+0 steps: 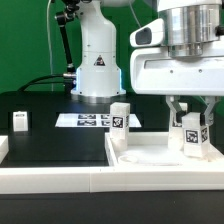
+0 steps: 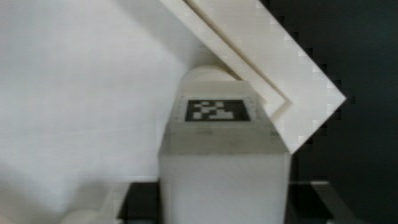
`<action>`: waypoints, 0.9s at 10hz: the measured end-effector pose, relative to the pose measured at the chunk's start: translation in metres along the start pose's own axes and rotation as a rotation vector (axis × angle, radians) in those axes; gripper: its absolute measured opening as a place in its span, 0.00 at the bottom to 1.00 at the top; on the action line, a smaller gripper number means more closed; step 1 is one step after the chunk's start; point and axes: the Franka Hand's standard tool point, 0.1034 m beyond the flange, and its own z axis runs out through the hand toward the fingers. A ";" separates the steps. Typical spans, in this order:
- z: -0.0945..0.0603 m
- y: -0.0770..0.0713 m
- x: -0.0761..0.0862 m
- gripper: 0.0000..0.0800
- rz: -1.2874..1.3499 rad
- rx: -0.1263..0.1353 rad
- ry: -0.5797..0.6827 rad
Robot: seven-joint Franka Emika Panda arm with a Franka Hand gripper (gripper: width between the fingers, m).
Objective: Assemble square table
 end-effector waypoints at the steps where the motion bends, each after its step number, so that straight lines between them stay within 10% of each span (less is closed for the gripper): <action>1: 0.000 0.000 -0.001 0.36 0.087 0.000 -0.001; 9: 0.001 -0.003 -0.006 0.36 0.725 0.005 -0.020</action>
Offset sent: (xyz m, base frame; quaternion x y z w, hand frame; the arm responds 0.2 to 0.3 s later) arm -0.0049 0.0066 -0.0115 -0.0332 -0.0084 0.2147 0.9761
